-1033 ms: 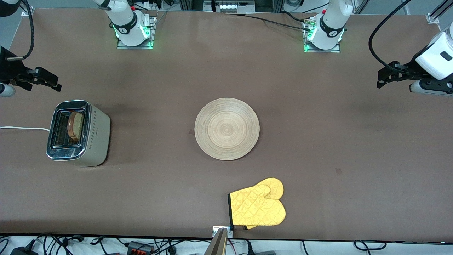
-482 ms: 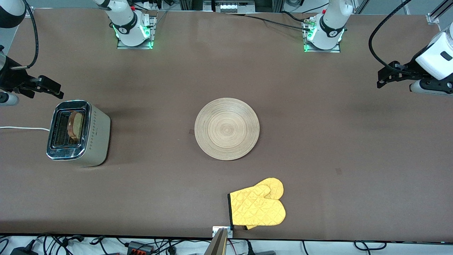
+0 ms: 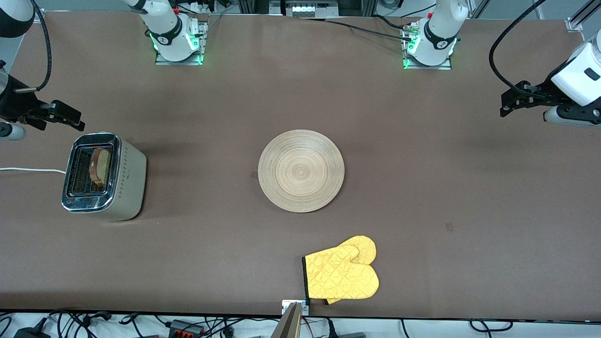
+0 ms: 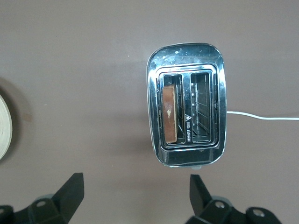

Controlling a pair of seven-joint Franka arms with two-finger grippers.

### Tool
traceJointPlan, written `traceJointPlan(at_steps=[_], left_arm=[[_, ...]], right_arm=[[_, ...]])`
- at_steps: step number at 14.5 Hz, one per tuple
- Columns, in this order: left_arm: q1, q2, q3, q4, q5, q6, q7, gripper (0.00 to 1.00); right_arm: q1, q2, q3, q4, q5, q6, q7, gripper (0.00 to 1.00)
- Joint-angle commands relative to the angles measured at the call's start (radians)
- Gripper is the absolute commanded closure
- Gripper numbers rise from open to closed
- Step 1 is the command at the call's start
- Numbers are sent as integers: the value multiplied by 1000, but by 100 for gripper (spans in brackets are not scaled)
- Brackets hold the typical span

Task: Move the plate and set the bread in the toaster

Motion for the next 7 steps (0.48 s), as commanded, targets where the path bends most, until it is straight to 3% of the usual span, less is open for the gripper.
traceJointPlan(at_steps=[1,4,7], left_arm=[[-6,11,3,27,9,-12,17,0],[-6,11,3,27,9,-12,17,0],[-4,11,3,27,9,-12,15,0]], right_arm=[[-49,6,35,20,-1,-18,-13,0],[-115,3,113,20,-3,-18,-13,0],[-118,-13,111,19,-4,-21,-13,0]])
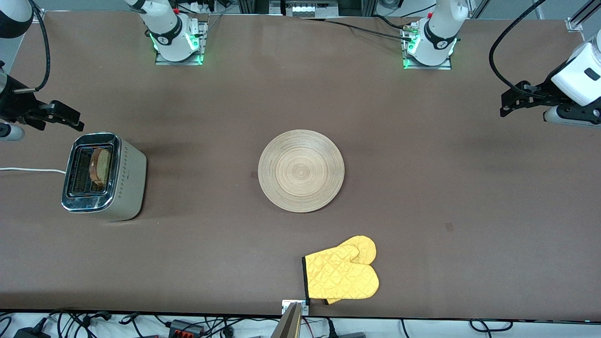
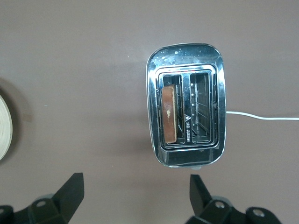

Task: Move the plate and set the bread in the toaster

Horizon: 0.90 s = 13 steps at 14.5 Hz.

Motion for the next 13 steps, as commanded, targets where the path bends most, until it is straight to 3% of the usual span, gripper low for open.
traceJointPlan(at_steps=[1,13], left_arm=[[-4,11,3,27,9,-12,15,0],[-3,11,3,27,7,-12,17,0]], right_arm=[[-29,-13,22,16,-4,-29,-13,0],[-28,-31,21,-4,-12,-50,-13,0]])
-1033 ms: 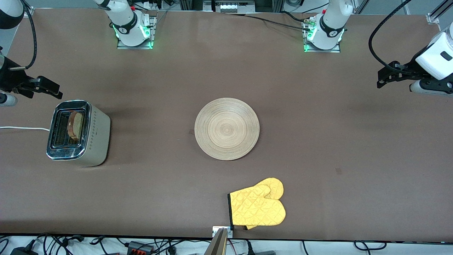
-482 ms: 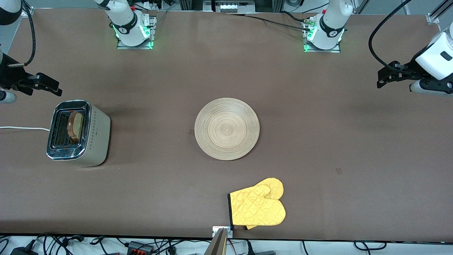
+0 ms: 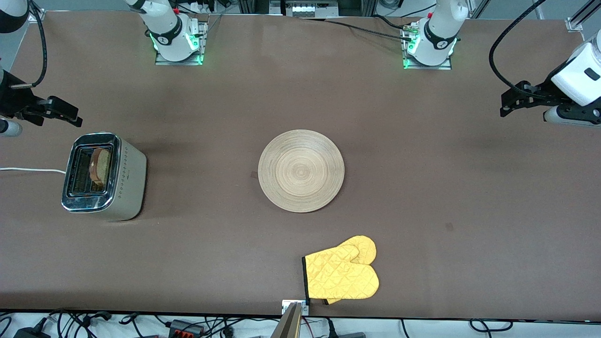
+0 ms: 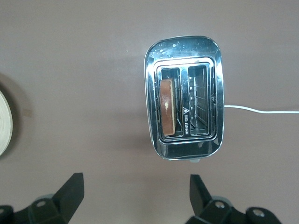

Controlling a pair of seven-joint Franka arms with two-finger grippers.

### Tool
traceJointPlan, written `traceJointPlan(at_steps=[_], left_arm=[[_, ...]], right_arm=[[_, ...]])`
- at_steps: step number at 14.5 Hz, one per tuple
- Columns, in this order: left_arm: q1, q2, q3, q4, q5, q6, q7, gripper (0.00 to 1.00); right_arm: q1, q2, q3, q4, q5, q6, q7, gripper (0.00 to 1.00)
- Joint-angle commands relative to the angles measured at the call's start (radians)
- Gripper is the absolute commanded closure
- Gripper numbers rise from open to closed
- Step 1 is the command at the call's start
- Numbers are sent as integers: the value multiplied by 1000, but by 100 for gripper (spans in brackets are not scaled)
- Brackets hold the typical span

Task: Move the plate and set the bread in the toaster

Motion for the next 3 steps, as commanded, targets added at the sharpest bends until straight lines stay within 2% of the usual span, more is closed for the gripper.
traceJointPlan(at_steps=[1,3], left_arm=[[-3,11,3,27,7,-12,15,0],[-3,11,3,27,7,-12,17,0]], right_arm=[[-20,-23,19,-9,-10,-9,-13,0],[-20,-23,19,-11,-8,-9,-13,0]])
